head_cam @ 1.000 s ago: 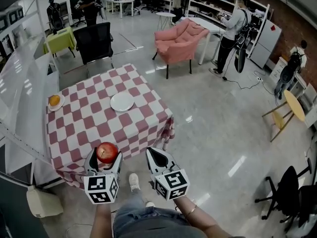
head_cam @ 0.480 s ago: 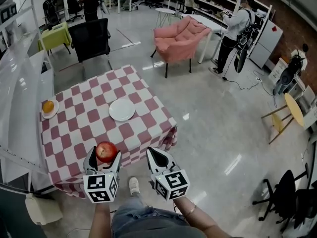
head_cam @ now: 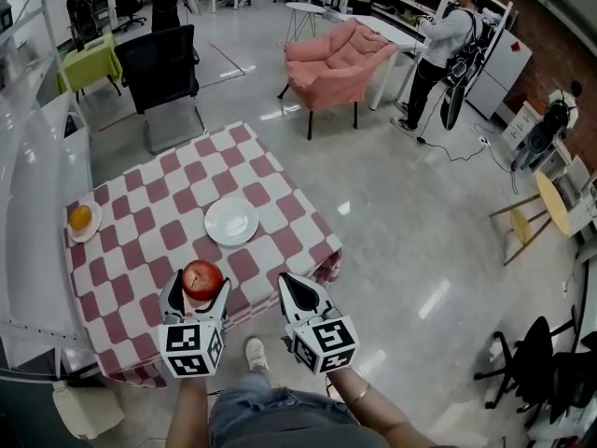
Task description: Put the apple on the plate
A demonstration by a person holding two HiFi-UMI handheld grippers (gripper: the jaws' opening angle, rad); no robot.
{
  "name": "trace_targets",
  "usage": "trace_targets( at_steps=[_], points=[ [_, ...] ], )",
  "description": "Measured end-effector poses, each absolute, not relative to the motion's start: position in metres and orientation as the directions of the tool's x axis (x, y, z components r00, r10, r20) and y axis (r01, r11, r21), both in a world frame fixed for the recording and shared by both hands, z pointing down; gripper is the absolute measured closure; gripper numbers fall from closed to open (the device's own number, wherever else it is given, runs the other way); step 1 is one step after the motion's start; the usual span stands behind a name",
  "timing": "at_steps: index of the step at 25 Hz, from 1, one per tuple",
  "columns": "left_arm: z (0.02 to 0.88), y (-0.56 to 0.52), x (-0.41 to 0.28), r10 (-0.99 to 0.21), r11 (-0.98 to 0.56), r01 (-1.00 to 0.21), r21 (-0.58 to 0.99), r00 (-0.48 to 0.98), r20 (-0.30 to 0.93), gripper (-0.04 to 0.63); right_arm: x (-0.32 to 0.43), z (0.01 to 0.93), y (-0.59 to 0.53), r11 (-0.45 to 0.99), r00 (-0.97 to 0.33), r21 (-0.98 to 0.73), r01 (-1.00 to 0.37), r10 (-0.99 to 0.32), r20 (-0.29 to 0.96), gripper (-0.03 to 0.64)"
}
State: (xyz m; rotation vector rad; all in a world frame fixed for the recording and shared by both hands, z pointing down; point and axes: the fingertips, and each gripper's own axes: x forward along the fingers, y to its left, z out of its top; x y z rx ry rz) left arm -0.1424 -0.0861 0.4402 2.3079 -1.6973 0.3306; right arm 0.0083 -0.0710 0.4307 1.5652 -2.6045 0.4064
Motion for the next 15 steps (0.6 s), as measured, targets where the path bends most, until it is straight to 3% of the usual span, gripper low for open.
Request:
trace_targets(
  at_steps=[15],
  points=[
    [0.455, -0.173, -0.16, -0.867, -0.336, -0.938, 0.088, 0.345, 0.359, 0.192, -0.007, 0.442, -0.152, 0.384, -0.415, -0.164, -0.908, -0.875, 0.248, 0.606]
  ],
)
